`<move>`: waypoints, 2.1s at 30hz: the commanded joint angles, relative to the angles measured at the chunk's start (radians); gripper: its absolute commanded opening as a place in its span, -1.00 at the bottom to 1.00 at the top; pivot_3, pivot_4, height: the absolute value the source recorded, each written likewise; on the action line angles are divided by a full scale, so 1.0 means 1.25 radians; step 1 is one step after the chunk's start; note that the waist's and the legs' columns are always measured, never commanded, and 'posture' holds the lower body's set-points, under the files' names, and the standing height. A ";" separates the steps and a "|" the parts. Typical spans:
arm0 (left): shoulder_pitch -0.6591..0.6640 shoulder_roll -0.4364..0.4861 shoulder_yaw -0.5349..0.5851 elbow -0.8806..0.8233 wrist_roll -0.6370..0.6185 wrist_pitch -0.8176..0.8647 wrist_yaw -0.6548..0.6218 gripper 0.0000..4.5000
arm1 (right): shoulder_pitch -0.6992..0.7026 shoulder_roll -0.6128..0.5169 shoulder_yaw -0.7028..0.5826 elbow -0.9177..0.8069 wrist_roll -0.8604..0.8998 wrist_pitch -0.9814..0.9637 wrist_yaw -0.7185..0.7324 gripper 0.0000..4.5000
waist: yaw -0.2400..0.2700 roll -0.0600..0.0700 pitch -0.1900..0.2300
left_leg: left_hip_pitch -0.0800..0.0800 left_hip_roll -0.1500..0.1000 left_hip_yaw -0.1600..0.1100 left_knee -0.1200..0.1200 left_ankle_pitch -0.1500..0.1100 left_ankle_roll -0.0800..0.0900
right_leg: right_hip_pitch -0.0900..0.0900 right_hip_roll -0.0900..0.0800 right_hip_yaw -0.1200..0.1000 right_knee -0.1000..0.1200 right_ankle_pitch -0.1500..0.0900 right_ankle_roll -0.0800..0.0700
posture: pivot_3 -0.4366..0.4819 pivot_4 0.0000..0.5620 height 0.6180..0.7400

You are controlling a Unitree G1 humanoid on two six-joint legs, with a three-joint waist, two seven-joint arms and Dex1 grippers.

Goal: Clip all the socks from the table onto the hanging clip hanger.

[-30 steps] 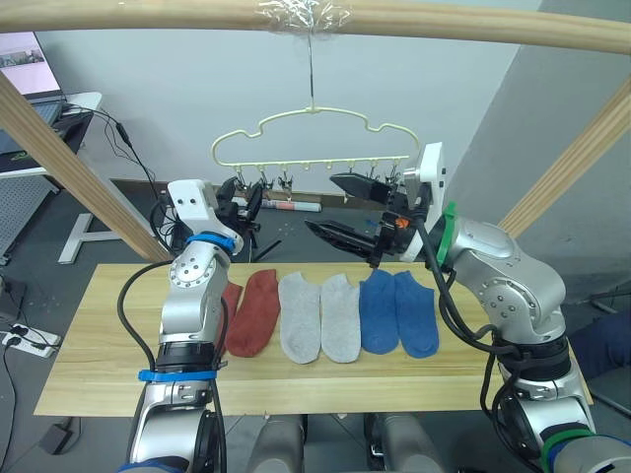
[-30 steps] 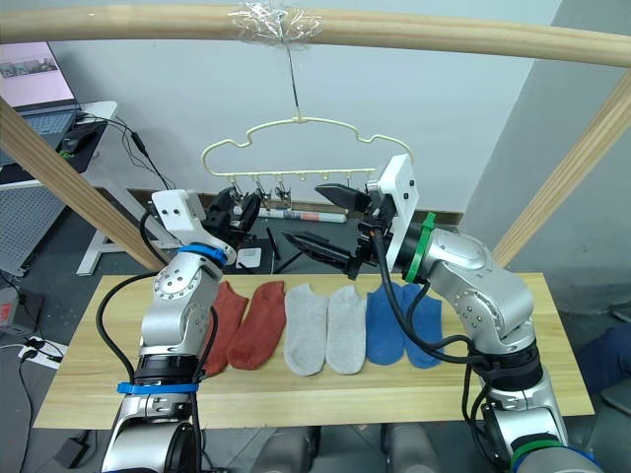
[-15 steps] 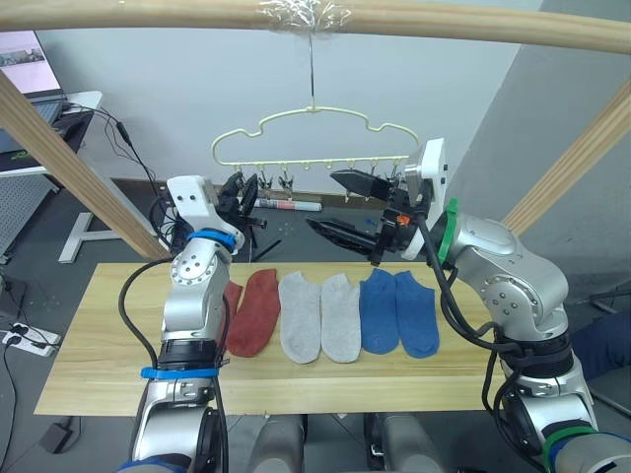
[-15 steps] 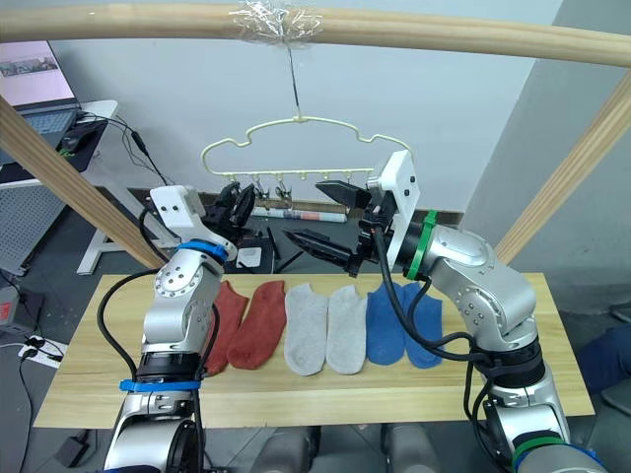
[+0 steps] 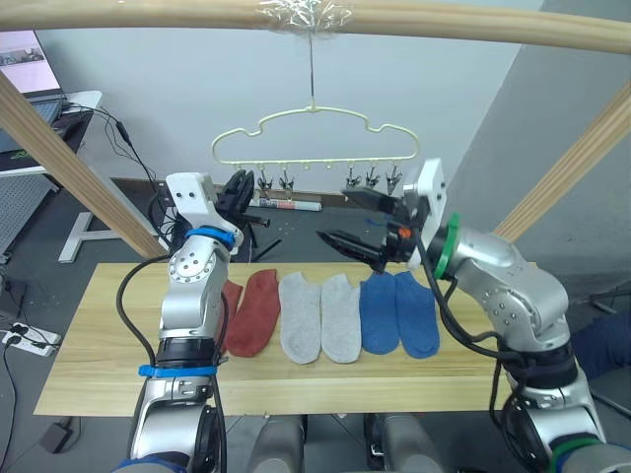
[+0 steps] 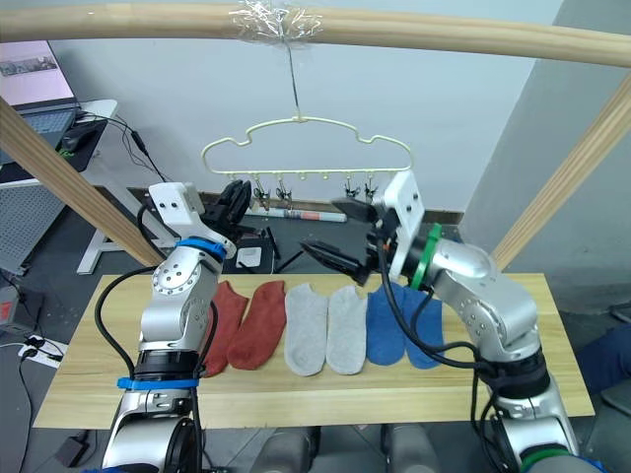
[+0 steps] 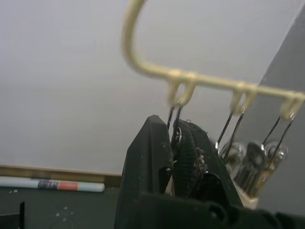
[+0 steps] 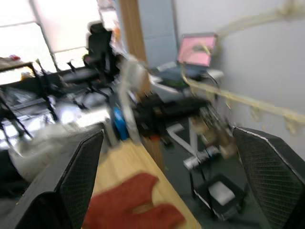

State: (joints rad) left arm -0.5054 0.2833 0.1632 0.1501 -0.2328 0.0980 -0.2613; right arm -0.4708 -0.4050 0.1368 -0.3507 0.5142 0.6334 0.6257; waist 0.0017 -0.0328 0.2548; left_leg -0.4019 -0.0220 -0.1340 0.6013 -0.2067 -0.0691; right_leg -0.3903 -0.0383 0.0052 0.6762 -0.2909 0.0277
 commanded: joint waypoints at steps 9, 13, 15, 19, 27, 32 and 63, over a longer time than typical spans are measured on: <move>0.043 0.025 0.001 -0.068 -0.010 0.039 -0.033 -0.95 | 0.140 -0.090 0.073 0.356 -0.304 -0.220 -0.024 1.00 | -0.003 0.000 0.000 | 0.001 0.000 0.003 0.000 0.000 0.000 | 0.000 0.000 0.002 0.000 0.000 0.000 | 0.20 -0.13 1.00; 0.044 0.021 -0.005 -0.075 -0.008 0.044 -0.036 -0.95 | 0.121 -0.065 0.056 0.449 -0.320 -0.227 -0.025 1.00 | -0.002 0.000 0.000 | 0.001 0.000 0.002 0.000 0.000 0.000 | 0.000 0.001 0.002 0.001 0.000 0.000 | 0.19 -0.15 1.00; 0.043 0.022 -0.007 -0.072 -0.007 0.043 -0.039 -0.95 | 0.111 -0.045 0.047 0.485 -0.307 -0.208 -0.014 1.00 | -0.002 0.000 0.000 | 0.001 0.000 0.002 0.000 0.000 0.000 | 0.000 0.001 0.002 0.001 0.000 0.000 | 0.19 -0.17 1.00; 0.043 0.020 -0.017 -0.077 -0.006 0.047 -0.049 -0.95 | 0.082 -0.029 0.049 0.574 -0.347 -0.228 -0.035 1.00 | 0.000 0.000 0.000 | 0.001 0.000 0.003 0.001 0.000 0.000 | 0.000 0.001 0.003 0.001 0.000 0.001 | 0.19 -0.17 1.00; 0.070 0.014 -0.022 -0.115 -0.010 0.059 -0.045 -0.95 | 0.094 -0.029 0.029 0.581 -0.358 -0.234 -0.025 1.00 | 0.004 0.000 0.000 | 0.001 0.000 0.003 0.001 0.001 -0.001 | 0.000 0.000 0.003 0.001 0.001 0.001 | 0.22 -0.25 1.00; 0.073 0.017 -0.017 -0.120 -0.012 0.062 -0.047 -0.95 | 0.112 -0.032 -0.001 0.522 -0.342 -0.213 -0.018 1.00 | 0.005 0.000 0.000 | 0.001 0.000 0.003 0.003 0.002 -0.003 | 0.000 0.000 0.003 0.001 0.001 0.002 | 0.22 -0.29 1.00; 0.051 0.024 -0.016 -0.084 -0.006 0.051 -0.047 -0.95 | 0.133 -0.039 -0.003 0.641 -0.401 -0.214 0.003 -0.28 | 0.001 -0.003 -0.003 | 0.002 -0.001 0.004 0.006 0.001 -0.002 | 0.002 0.001 0.003 0.002 0.004 0.000 | 0.21 -0.29 1.00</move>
State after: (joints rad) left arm -0.4425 0.3041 0.1263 0.0617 -0.2441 0.1711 -0.3189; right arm -0.3417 -0.4435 0.1076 0.4188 0.0365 0.3584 0.6106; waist 0.0033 -0.0369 0.2513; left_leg -0.3996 -0.0227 -0.1296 0.6089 -0.2051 -0.0714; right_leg -0.3882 -0.0366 0.0095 0.6791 -0.2864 0.0276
